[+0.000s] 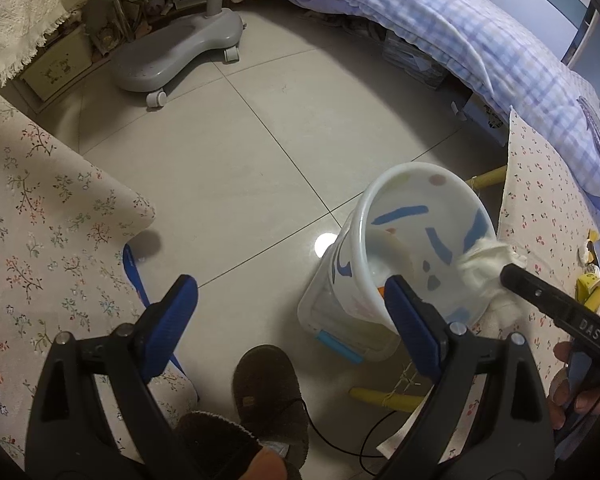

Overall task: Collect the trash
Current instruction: 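Open the right tool over the white bin to drop the crumpled paper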

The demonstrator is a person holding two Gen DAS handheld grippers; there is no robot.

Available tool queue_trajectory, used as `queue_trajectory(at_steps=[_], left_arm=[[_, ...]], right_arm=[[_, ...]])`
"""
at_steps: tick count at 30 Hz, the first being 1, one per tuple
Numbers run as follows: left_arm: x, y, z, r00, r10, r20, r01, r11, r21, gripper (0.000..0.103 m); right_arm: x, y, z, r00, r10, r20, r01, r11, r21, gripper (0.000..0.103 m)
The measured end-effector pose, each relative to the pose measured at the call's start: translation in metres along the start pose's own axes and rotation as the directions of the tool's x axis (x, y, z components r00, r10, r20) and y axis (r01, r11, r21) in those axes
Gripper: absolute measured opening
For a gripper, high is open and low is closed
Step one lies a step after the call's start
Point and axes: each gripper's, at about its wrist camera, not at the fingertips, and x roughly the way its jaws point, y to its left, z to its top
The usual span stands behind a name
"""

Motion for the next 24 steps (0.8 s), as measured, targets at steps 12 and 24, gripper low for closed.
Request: queue_trajectory(at_steps=[12, 24], left_arm=[[-0.008, -0.032, -0.007, 0.999, -0.052, -0.009, 0.052, 0.998, 0.046, 0.094], [-0.017, -0.129, -0.027, 0.991, -0.129, -0.024, 0.131, 0.974, 0.184, 0.094]], right_arm=[[-0.077, -0.016, -0.011, 0.985, -0.1, 0.14, 0.106, 0.994, -0.04, 0.067], [-0.202, -0.105, -0.043, 0.933, -0.246, 0.262, 0.213, 0.966, 0.15, 0.077]])
